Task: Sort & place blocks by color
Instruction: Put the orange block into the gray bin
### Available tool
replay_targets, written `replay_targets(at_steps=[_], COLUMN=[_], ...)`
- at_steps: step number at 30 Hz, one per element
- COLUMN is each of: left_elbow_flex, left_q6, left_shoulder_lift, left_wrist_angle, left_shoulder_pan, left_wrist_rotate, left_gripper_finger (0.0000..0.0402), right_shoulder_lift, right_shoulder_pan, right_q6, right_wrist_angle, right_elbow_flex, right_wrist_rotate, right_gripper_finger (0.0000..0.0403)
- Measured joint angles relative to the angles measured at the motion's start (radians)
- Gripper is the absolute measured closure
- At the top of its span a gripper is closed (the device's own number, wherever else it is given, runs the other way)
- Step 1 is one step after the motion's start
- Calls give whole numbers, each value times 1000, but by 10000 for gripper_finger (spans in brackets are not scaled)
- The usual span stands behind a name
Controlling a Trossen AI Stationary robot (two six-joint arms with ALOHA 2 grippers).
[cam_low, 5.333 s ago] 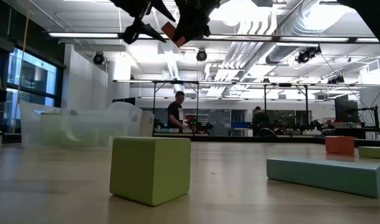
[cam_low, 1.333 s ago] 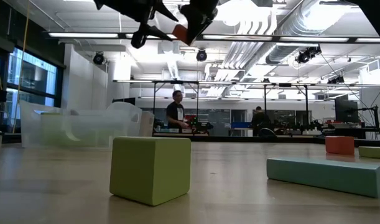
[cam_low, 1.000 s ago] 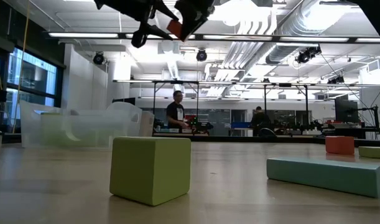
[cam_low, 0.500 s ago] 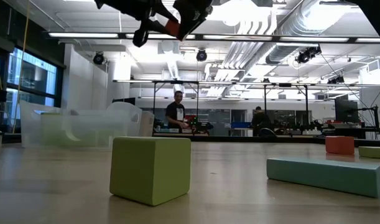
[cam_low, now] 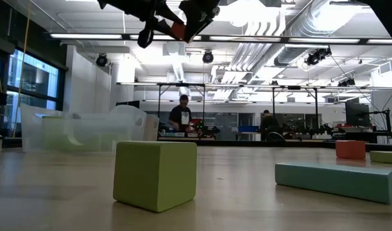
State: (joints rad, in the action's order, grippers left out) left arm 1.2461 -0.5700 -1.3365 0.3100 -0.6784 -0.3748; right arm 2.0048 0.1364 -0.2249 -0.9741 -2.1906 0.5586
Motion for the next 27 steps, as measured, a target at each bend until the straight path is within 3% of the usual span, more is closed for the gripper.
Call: replay_targets(at_steps=[18, 27], left_elbow_flex=[-1, -1], left_q6=[26, 44], left_shoulder_lift=[-1, -2], left_wrist_angle=[1, 0], left_shoulder_pan=[21, 20], left_wrist_rotate=[25, 27], left_gripper_finger=[378, 378], right_shoulder_lift=[-2, -2], right_shoulder_pan=[-1, -4], right_q6=[18, 45], right_wrist_angle=[3, -4], right_elbow_flex=[0, 0], right_wrist_rotate=[-14, -21], right_gripper_finger=[250, 201])
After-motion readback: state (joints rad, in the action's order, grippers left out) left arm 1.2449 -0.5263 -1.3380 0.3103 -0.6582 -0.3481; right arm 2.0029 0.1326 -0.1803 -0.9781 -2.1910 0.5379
